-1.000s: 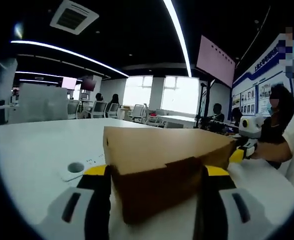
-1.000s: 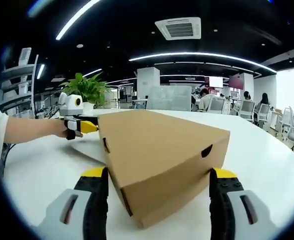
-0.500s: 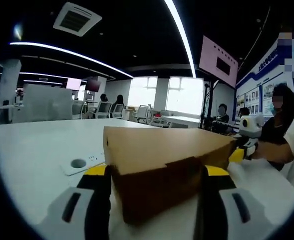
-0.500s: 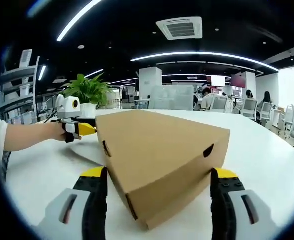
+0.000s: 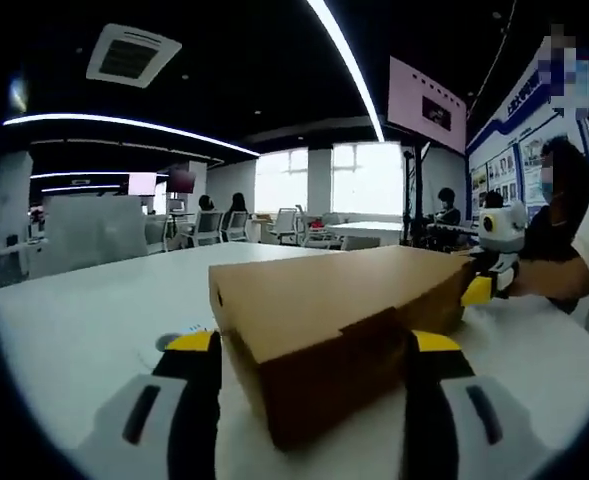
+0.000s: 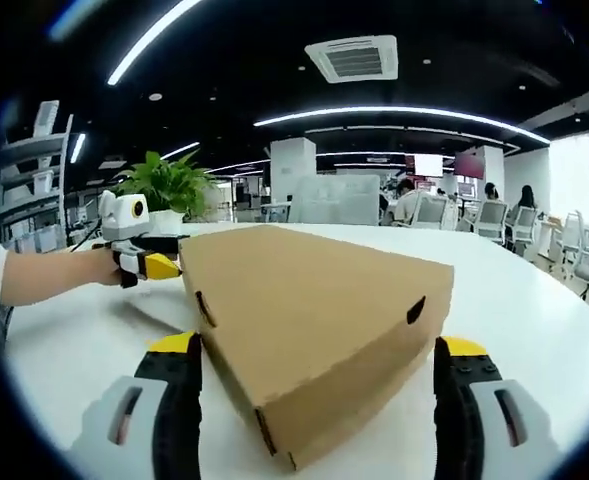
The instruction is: Operate the shoe box by opening the lid, removing the specified soft item, and placing it in the target area until the item is outside and the box remains undamaged.
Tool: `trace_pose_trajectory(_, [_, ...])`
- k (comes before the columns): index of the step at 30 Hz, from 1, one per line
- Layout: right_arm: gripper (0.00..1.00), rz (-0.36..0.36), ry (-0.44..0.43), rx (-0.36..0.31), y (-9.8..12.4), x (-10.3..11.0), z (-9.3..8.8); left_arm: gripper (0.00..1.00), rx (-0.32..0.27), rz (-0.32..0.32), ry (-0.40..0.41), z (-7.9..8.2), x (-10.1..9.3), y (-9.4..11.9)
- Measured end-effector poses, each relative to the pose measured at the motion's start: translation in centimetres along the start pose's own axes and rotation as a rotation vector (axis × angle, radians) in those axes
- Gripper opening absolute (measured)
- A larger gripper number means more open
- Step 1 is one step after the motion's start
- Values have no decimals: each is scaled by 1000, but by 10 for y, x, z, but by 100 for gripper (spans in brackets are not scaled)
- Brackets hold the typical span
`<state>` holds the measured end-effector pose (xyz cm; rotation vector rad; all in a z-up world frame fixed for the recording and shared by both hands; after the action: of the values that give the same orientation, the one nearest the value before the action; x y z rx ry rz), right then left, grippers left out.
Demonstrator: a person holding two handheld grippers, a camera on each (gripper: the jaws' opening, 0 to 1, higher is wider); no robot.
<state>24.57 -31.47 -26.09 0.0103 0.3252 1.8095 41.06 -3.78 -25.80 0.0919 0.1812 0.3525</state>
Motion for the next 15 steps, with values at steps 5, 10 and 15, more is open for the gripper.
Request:
trace_pose_trajectory(5, [100, 13, -2, -22, -3, 4, 3, 77, -15, -28, 65, 4, 0, -4])
trace_pose_trajectory(10, [100, -2, -9, -29, -7, 2, 4, 82, 31, -9, -5, 3, -4, -13])
trace_pose_trajectory(15, [100, 9, -24, -49, -7, 0, 3, 79, 23, -13, 37, 3, -4, -8])
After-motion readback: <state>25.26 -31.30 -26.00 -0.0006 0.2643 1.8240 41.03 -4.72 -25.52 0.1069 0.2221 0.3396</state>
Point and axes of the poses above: the point that each gripper's makers call its tool centre point, and the gripper's own axes: y roughly backward along the fingers, x roughly to its left, z roughly out of its top, the point moved 9 cm from there along y, roughly backward along the fingers, and after that the axes turned 7 degrees about y, right-handed, at the moved point
